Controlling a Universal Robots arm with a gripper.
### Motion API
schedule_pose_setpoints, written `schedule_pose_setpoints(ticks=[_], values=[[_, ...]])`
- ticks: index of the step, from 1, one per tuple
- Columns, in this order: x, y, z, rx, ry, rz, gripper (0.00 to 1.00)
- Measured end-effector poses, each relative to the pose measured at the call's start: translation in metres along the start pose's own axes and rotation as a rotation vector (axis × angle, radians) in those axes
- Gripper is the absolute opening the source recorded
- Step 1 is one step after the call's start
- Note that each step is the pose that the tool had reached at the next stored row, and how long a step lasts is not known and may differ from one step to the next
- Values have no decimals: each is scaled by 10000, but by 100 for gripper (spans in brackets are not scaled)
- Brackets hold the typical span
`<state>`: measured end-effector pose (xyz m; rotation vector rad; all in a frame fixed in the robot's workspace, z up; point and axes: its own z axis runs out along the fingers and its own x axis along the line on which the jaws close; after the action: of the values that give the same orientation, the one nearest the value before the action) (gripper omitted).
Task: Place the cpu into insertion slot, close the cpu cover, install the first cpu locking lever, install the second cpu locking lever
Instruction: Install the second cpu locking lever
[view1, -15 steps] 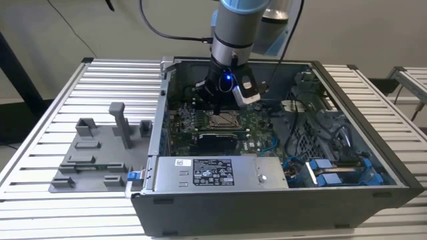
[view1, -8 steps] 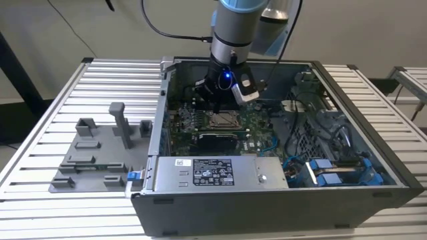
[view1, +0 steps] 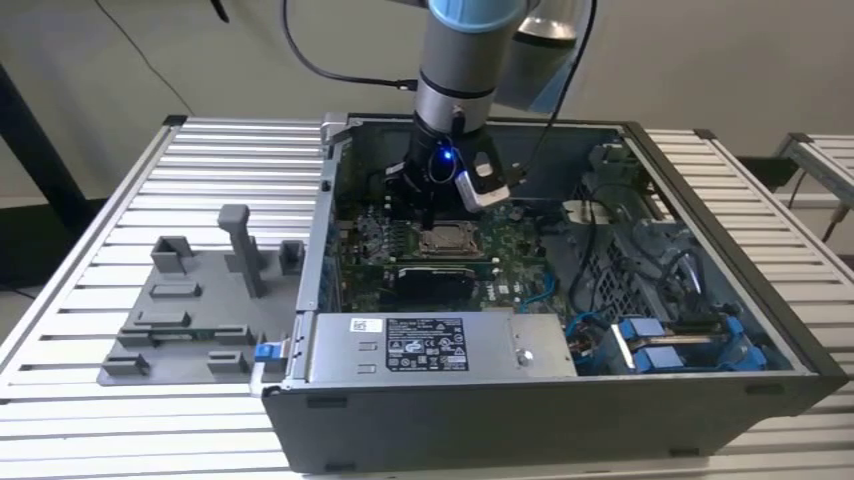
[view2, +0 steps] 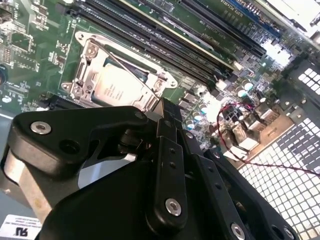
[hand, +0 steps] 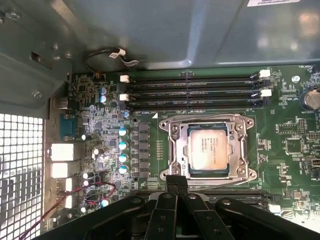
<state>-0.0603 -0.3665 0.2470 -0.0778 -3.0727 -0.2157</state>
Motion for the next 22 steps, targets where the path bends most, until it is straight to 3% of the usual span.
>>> schedule_pose_setpoints(ticks=[6,10,16,19,22], values=[[39,13,71,73,-59,-1,11],[46,9,100,70,-91,-7,11],[86,7,107,70,-94,-7,11],[100,6,102,76,-91,-4,11],[108,15,-7,74,-80,15,11]])
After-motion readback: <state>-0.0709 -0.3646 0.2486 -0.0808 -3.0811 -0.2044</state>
